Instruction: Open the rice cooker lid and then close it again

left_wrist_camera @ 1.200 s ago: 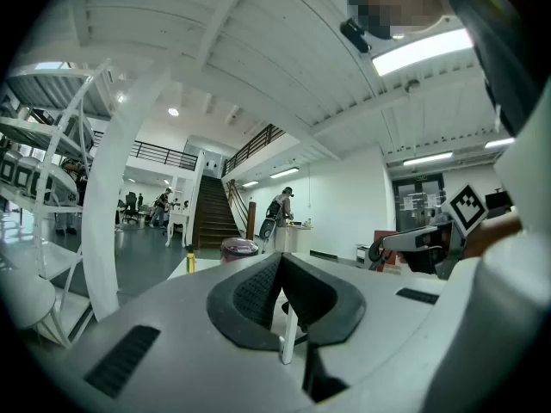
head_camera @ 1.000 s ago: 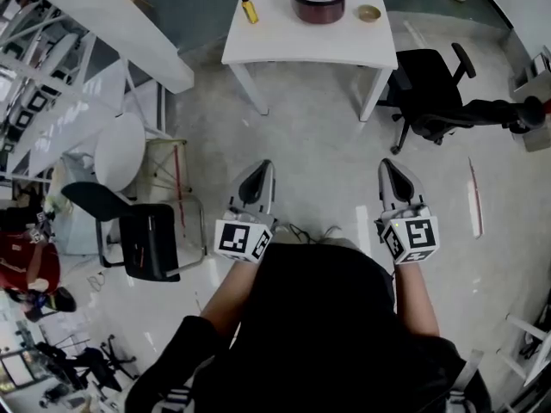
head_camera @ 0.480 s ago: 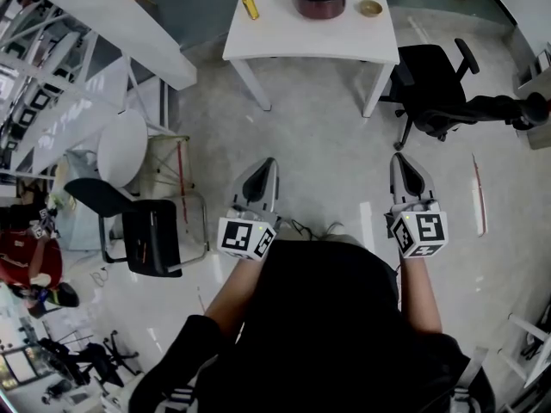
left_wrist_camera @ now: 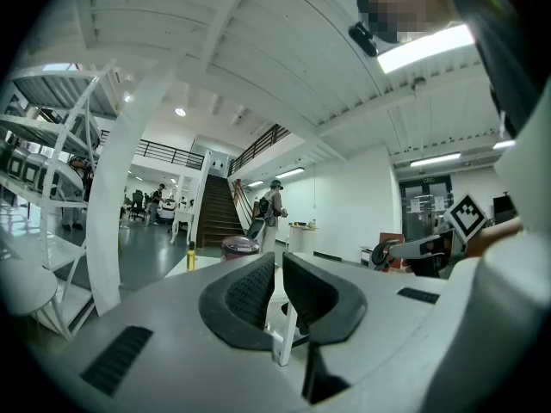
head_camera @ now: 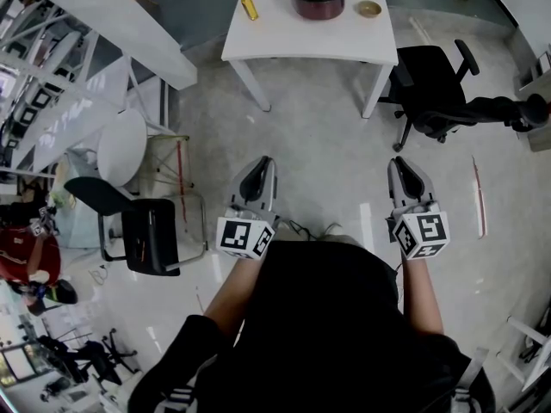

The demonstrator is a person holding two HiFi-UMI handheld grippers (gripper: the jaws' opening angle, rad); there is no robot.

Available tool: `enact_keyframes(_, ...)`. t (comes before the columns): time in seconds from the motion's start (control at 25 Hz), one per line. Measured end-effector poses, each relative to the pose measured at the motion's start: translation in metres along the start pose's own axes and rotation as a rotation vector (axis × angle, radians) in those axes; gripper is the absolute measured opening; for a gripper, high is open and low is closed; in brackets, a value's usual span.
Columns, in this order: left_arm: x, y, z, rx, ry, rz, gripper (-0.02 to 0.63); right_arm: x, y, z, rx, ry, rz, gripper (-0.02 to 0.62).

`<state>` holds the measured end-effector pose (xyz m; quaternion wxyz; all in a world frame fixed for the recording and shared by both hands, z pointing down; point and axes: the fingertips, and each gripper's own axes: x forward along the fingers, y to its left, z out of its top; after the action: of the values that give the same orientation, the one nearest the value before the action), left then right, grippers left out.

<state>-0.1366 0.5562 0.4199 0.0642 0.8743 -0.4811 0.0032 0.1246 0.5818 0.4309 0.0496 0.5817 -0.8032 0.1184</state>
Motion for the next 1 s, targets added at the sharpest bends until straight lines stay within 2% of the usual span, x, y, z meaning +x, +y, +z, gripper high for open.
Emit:
enact_keyframes(0.04, 0.002, -0.001, -0.002, -0.006, 0.002, 0.002, 0.013, 0.0, -0.003, -0.003, 0.005, 0.006, 0.001, 0.04)
enact_keyframes(0.08, 0.005, -0.001, -0.005, -0.018, 0.007, 0.003, 0.038, 0.001, -0.006, -0.004, 0.012, 0.008, 0.005, 0.107)
enact_keyframes(0.12, 0.008, -0.001, -0.009, -0.037, 0.013, 0.001, 0.087, 0.001, -0.008, -0.006, 0.02, 0.01, 0.01, 0.168)
enact_keyframes(0.16, 0.011, -0.001, -0.014, -0.063, 0.02, -0.003, 0.123, 0.001, -0.01, -0.007, 0.025, 0.011, 0.015, 0.208)
enact_keyframes(0.2, 0.013, -0.002, -0.018, -0.089, 0.028, -0.009, 0.188, 0.001, -0.012, -0.008, 0.029, 0.012, 0.018, 0.23)
enact_keyframes(0.24, 0.015, -0.003, -0.023, -0.107, 0.037, -0.014, 0.235, 0.001, -0.015, -0.008, 0.032, 0.012, 0.019, 0.233)
enact_keyframes(0.36, 0.018, -0.01, -0.03, -0.101, 0.061, -0.015, 0.258, -0.001, -0.024, -0.009, 0.041, 0.013, 0.023, 0.238)
enact_keyframes(0.8, 0.028, -0.016, -0.034, -0.084, 0.083, 0.025, 0.258, 0.02, -0.035, -0.025, 0.075, 0.067, 0.097, 0.238)
enact_keyframes(1.0, 0.057, -0.008, -0.039, -0.094, 0.097, -0.015, 0.258, 0.039, -0.038, -0.027, 0.072, 0.091, 0.089, 0.238)
